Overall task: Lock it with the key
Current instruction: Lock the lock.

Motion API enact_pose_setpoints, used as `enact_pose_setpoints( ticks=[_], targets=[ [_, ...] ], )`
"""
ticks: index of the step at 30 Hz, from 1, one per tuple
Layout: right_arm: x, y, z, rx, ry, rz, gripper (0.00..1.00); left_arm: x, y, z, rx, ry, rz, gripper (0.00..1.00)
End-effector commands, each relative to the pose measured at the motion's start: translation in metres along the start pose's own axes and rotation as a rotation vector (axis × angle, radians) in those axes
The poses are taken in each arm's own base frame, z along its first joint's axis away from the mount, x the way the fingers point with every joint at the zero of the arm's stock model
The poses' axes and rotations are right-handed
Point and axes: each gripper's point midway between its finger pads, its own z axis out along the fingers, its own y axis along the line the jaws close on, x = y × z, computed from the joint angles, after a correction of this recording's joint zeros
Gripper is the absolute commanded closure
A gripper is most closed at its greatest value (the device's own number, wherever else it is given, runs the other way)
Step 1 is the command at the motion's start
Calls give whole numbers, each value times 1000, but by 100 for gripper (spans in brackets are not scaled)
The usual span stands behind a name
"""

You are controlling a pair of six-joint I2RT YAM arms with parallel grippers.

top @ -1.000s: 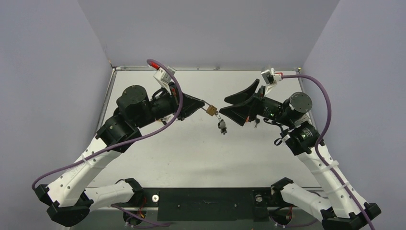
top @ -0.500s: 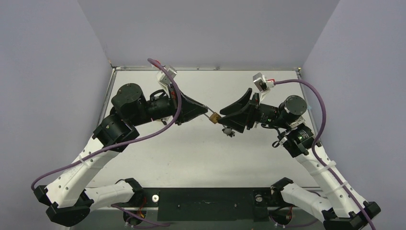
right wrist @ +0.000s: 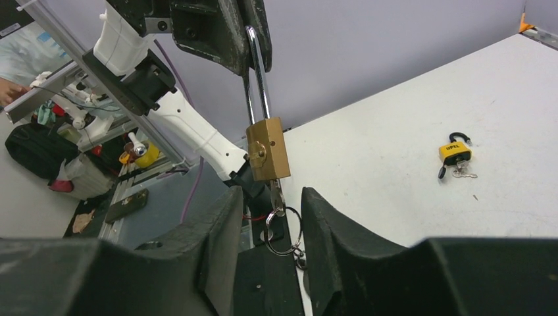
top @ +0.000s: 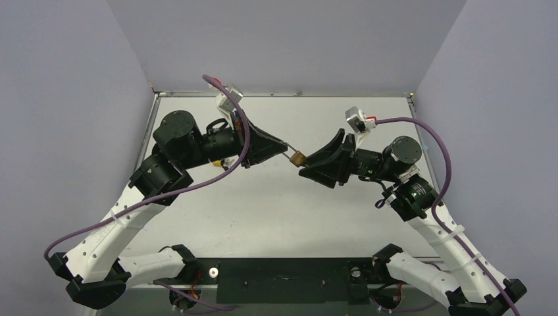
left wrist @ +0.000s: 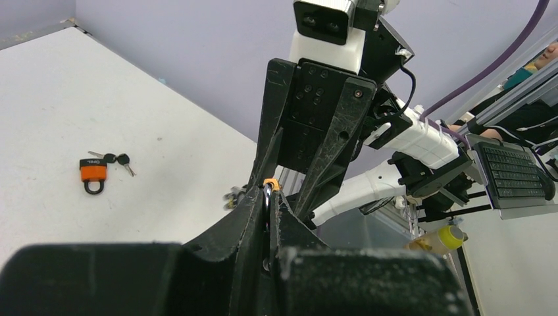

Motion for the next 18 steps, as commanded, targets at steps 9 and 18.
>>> enact_pose_setpoints(
  ticks=[9, 18],
  targets=[
    [1, -4, -3, 43, -3, -38, 100, -38, -23, -6, 66, -110, 48, 100],
    [25, -28, -12, 139, 22, -4, 100, -63, 1, -17, -28, -209, 70, 100]
  ],
)
